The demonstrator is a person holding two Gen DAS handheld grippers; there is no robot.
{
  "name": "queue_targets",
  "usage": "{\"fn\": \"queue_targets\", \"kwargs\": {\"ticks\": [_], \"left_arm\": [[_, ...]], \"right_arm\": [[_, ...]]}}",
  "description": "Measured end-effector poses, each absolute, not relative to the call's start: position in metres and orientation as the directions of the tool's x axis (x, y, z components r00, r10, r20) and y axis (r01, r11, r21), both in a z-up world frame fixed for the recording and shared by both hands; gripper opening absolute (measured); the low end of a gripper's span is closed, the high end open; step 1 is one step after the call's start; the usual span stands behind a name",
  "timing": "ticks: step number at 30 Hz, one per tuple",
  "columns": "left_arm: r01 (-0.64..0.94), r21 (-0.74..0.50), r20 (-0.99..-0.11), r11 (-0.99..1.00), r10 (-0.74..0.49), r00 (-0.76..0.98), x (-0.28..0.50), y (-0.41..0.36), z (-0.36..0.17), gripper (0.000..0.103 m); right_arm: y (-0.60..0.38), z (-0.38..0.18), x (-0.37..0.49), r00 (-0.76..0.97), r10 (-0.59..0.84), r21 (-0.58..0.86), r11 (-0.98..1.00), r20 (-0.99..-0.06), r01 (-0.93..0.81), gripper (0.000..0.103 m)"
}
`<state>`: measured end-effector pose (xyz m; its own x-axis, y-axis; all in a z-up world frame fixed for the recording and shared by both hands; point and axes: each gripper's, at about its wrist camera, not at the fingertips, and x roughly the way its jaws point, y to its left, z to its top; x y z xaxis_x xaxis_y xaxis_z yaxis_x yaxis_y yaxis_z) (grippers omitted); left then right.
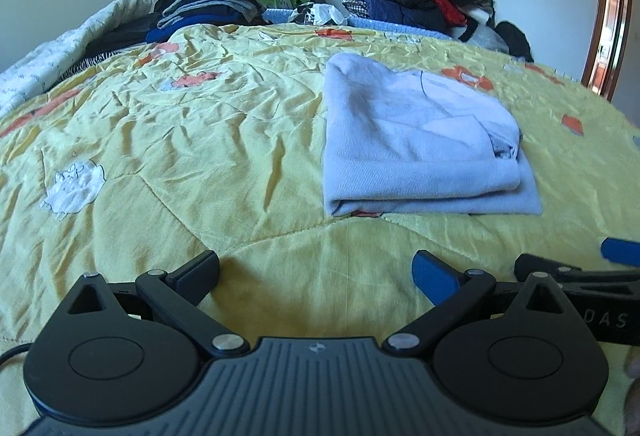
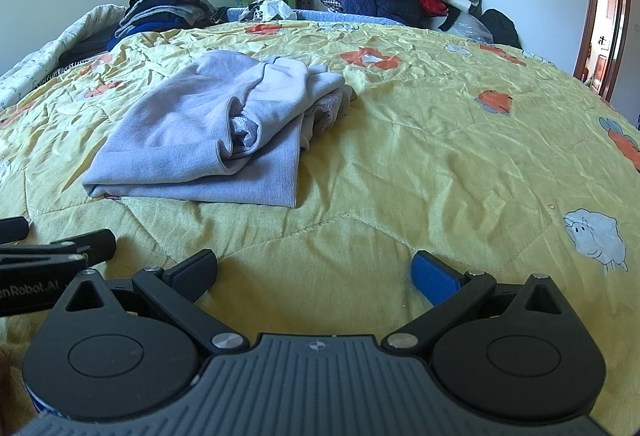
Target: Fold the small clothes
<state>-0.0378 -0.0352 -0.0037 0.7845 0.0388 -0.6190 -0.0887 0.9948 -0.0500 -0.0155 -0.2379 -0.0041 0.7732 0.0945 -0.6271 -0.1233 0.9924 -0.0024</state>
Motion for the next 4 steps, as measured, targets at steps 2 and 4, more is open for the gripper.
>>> {"fn": "queue_targets", "kwargs": {"ticks": [2,4], "left_arm": [[-0.091,-0.059,-0.627,0.994,0.034,0.778,-0.0365,-0.0339,-0.0019,0.103],[-0.084,-0.054,-0.644,0.995,0.029,0.765,-0.0333,-0.0342,0.0,0.103]], "right_arm": [[-0.2378,-0.0041,-0.0156,0.773,0.095,-0.002,0.992,-0.627,-0.123,0.102],[-0.2378,-0.0041,-0.0156,0.773,0.095,-0.002,0.992,-0.627,-0.123,0.102]]}}
